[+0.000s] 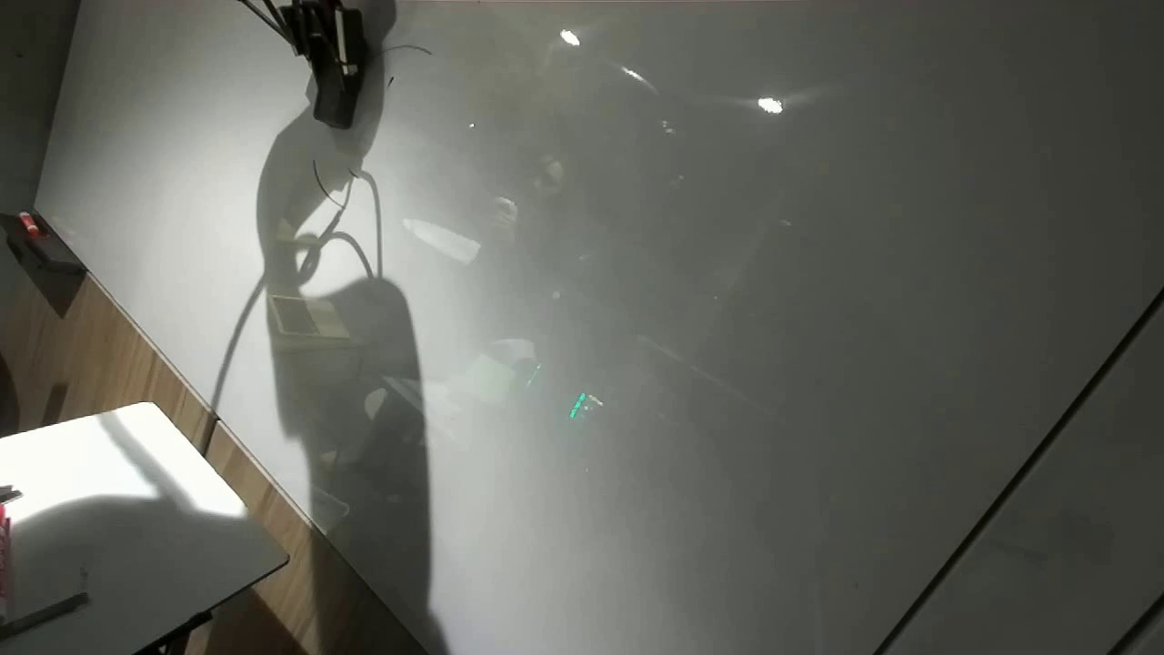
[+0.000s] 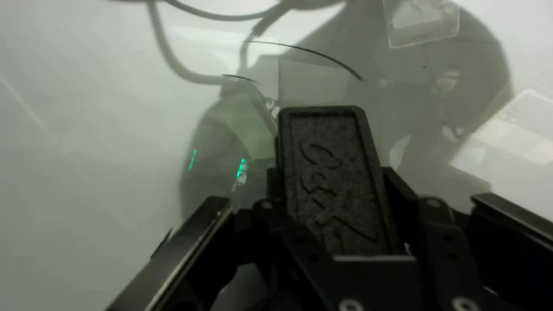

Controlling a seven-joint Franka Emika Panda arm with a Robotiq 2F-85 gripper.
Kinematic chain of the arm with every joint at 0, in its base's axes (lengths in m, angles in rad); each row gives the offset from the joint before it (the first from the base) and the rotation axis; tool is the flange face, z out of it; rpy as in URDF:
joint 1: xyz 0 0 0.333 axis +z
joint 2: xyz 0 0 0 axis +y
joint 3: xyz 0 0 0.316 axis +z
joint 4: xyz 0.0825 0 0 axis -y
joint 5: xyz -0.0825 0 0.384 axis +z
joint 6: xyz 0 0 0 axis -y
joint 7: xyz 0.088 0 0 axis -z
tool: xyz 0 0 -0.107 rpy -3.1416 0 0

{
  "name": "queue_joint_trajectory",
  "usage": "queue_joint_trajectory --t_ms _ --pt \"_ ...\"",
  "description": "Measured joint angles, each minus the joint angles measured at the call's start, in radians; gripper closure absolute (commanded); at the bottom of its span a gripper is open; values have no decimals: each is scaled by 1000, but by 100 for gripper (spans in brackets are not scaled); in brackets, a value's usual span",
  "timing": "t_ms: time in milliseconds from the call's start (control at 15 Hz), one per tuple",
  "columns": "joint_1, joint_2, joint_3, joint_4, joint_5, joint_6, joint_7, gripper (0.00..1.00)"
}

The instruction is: Use the duster to rub the smiley face off of the board

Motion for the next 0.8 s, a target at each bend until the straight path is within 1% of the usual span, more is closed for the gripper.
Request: queue_joint_trajectory --t_ms 200,333,800 --pt "-4 -30 -31 -11 7 -17 -3 69" --pt "-15 -55 -59 -15 24 -36 -28 69" --pt "-99 -147 -149 -16 90 -96 -167 69"
